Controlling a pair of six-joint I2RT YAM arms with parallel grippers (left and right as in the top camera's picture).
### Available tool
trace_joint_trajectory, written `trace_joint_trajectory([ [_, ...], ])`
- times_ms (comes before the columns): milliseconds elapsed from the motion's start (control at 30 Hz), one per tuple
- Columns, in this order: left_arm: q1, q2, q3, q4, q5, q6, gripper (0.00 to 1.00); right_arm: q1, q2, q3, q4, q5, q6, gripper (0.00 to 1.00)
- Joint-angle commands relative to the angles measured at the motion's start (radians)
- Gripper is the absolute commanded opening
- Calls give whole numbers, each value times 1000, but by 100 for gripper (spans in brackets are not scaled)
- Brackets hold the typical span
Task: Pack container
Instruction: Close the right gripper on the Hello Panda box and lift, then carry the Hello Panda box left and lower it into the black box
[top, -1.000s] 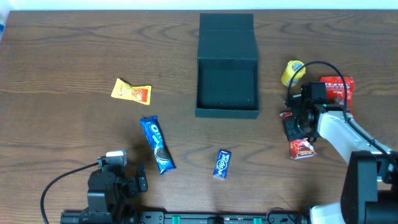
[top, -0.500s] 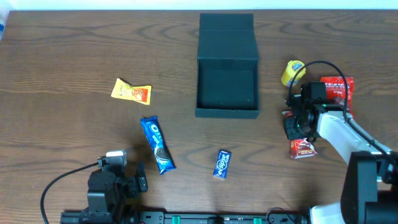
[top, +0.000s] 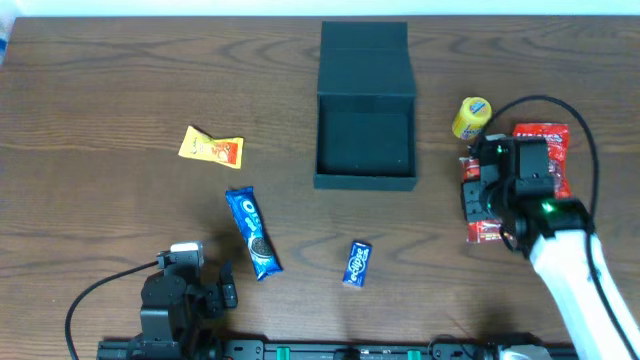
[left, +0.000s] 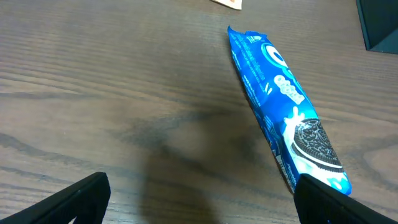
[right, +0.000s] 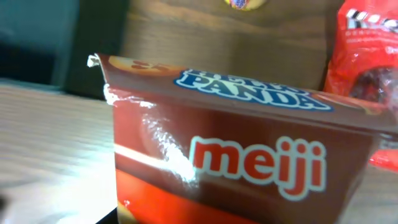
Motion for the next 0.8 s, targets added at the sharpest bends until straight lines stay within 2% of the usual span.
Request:
trace_joint_trajectory([
  [0,4,-10,-42,-14,8,14,95,36,-60,82,-55,-1,141,18],
  [167,4,-10,-42,-14,8,14,95,109,-54,229,-213,-17,398,17],
  [367,4,-10,-42,-14,8,14,95,197,34,346,-218,-148,543,23],
  [533,4,-10,-42,-14,8,14,95,285,204,497,-218,-151,561,24],
  [767,4,-10,-42,-14,8,14,95,376,539,787,-219,-157,560,25],
])
